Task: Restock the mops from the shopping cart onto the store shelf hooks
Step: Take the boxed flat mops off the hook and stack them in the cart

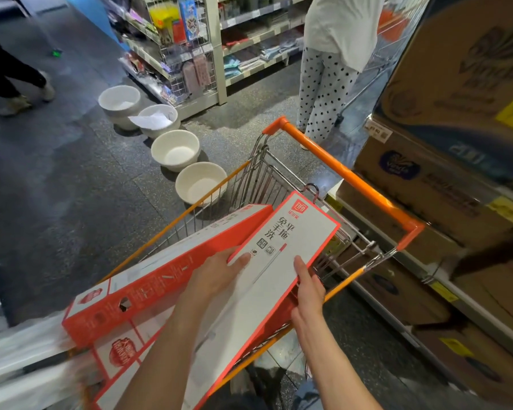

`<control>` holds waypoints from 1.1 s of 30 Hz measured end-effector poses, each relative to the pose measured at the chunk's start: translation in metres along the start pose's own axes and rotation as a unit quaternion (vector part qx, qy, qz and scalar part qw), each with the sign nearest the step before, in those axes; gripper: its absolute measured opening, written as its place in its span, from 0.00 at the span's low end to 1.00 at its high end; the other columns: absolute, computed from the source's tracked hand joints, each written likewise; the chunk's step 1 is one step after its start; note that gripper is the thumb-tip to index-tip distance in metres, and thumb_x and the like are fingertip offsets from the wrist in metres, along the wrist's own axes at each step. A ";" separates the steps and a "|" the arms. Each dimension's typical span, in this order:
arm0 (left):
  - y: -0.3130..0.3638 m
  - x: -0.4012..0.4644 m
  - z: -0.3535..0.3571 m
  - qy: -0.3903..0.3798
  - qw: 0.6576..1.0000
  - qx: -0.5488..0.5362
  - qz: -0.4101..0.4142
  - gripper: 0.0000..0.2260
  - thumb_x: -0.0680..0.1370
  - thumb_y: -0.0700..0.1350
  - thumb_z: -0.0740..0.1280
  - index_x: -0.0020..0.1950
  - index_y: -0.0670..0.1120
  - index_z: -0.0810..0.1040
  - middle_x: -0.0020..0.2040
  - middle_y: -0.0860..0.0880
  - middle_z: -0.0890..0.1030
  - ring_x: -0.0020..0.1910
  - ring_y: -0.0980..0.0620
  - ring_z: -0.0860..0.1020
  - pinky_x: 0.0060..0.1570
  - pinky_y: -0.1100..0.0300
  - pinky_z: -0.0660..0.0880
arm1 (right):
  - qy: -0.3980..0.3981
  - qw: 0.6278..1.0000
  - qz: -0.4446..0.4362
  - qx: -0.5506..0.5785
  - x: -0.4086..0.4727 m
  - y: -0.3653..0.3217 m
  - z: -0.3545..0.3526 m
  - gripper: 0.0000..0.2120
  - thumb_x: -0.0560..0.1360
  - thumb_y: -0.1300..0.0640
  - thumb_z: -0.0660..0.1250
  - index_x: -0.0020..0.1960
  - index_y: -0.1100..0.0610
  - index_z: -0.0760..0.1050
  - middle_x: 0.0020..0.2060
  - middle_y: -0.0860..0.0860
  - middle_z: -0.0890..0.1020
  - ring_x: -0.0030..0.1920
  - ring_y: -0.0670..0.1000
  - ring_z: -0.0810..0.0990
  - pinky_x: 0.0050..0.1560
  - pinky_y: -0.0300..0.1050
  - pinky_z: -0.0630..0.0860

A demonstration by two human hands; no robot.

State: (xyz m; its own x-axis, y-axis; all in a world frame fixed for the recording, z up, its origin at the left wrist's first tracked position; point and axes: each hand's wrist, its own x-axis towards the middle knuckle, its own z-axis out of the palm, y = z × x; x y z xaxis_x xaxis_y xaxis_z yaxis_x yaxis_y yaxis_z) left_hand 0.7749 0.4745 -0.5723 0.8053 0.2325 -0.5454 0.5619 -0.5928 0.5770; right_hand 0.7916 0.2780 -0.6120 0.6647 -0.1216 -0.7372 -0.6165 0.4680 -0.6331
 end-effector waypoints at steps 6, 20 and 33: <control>0.010 -0.021 -0.022 0.053 0.998 0.011 0.012 0.22 0.79 0.68 0.59 0.69 0.62 0.75 0.64 0.55 0.81 0.65 0.49 0.78 0.65 0.50 0.73 | -0.027 0.999 -0.027 -0.030 -0.022 -0.021 0.019 0.29 0.69 0.47 0.79 0.63 0.62 0.77 0.52 0.56 0.86 0.52 0.57 0.86 0.56 0.58 0.81; 0.068 -0.112 -0.066 0.262 0.964 -0.031 0.003 0.19 0.80 0.68 0.56 0.69 0.67 0.73 0.60 0.56 0.82 0.60 0.48 0.79 0.54 0.53 0.71 | -0.215 0.963 -0.143 -0.071 -0.076 -0.090 0.066 0.23 0.74 0.53 0.76 0.65 0.48 0.70 0.59 0.56 0.83 0.54 0.55 0.84 0.49 0.51 0.83; 0.109 -0.202 -0.038 0.504 0.838 -0.203 -0.041 0.19 0.78 0.67 0.59 0.67 0.65 0.74 0.56 0.62 0.83 0.56 0.55 0.81 0.61 0.48 0.76 | -0.495 0.831 -0.191 -0.168 -0.129 -0.105 0.049 0.29 0.78 0.64 0.69 0.73 0.41 0.67 0.65 0.49 0.80 0.65 0.51 0.79 0.65 0.57 0.77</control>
State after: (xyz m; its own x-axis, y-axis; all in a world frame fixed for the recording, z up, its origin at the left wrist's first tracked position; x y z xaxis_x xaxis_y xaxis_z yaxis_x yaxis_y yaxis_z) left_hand 0.6812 0.3923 -0.3760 0.3968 0.9144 0.0806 0.4760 -0.2800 0.8337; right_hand 0.7911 0.2871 -0.4385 0.7577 0.6524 -0.0162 -0.2528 0.2705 -0.9289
